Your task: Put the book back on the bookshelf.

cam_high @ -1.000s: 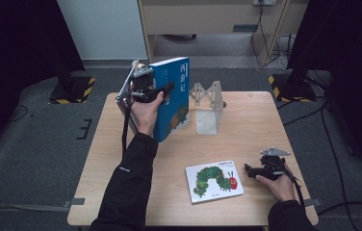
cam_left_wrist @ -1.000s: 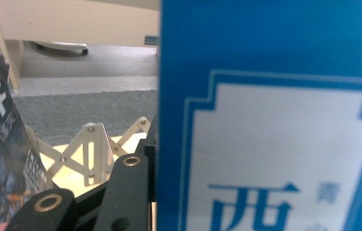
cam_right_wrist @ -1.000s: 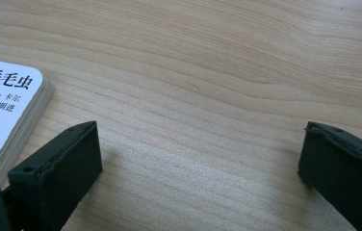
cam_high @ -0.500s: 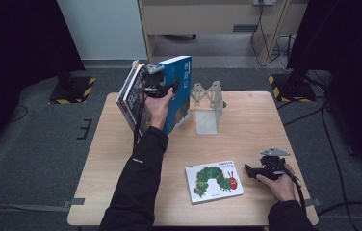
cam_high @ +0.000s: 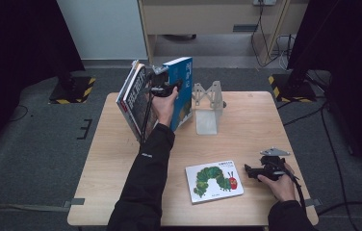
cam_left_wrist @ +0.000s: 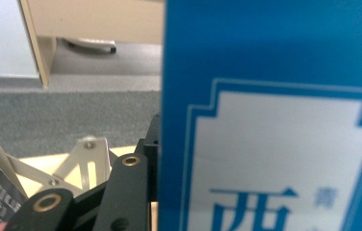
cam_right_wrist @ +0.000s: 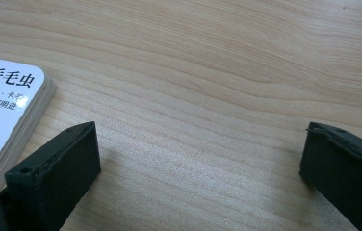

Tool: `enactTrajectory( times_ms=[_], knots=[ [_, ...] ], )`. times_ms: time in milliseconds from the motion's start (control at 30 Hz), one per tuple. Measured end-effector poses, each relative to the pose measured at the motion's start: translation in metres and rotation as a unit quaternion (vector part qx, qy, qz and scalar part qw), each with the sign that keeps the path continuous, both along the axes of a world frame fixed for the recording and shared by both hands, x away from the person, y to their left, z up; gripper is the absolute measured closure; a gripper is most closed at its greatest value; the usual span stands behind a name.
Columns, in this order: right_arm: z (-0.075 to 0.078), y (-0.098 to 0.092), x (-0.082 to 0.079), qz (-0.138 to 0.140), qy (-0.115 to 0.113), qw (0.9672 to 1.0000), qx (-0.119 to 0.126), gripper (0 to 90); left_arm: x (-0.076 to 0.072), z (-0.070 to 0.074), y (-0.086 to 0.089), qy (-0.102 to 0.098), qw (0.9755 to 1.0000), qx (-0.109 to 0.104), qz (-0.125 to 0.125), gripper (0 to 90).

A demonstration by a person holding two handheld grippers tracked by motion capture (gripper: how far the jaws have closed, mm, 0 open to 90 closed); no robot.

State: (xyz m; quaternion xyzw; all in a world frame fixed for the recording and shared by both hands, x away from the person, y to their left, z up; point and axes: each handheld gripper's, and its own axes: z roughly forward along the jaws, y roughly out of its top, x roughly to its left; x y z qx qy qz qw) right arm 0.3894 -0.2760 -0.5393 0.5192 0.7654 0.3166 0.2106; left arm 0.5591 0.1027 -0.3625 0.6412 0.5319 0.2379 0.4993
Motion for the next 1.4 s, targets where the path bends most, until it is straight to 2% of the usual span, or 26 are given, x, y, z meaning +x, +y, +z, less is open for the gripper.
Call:
enactTrajectory(
  times_ms=[100,167,300,367,633,767,800,1000,1067,1233,1400],
  knots=[
    [0.0,0.0,0.0,0.0,0.0,1.0,0.0,0.4,0.002,-0.01,-0.005,0.01,0.9999,0.007,-0.005,59.9],
    [0.0,0.0,0.0,0.0,0.0,1.0,0.0,0.4,0.003,-0.018,-0.007,0.014,0.9999,0.004,-0.006,59.7],
    [0.0,0.0,0.0,0.001,-0.001,1.0,0.001,0.4,-0.001,-0.021,-0.01,0.002,0.9997,0.021,-0.011,59.6],
    [0.0,0.0,0.0,0.001,0.0,1.0,0.001,0.4,-0.004,-0.023,-0.009,-0.002,0.9997,0.021,-0.014,59.4],
    [0.0,0.0,0.0,0.001,-0.001,1.0,0.001,0.4,-0.023,-0.028,-0.004,-0.009,0.9992,0.037,-0.008,58.8],
    [0.0,0.001,0.0,0.004,-0.001,1.0,0.001,0.4,-0.034,-0.032,-0.001,-0.014,0.9992,0.038,-0.009,58.7],
    [0.0,0.001,0.0,0.003,0.0,1.0,0.002,0.4,-0.037,-0.032,0.0,-0.013,0.9989,0.044,-0.011,58.8],
    [0.0,0.001,0.0,0.004,-0.001,1.0,0.001,0.4,-0.053,-0.037,0.004,-0.017,0.9984,0.052,-0.014,59.0],
    [0.0,0.001,0.0,0.005,0.0,1.0,0.002,0.4,-0.058,-0.04,0.007,-0.017,0.9984,0.051,-0.016,59.0],
    [0.0,0.001,-0.001,0.004,0.001,1.0,0.002,0.4,-0.071,-0.051,0.017,-0.036,0.9989,0.03,-0.007,59.1],
    [0.0,0.001,-0.001,0.004,0.001,1.0,0.002,0.4,-0.079,-0.06,0.024,-0.054,0.9981,0.027,-0.005,58.8]
  ],
)
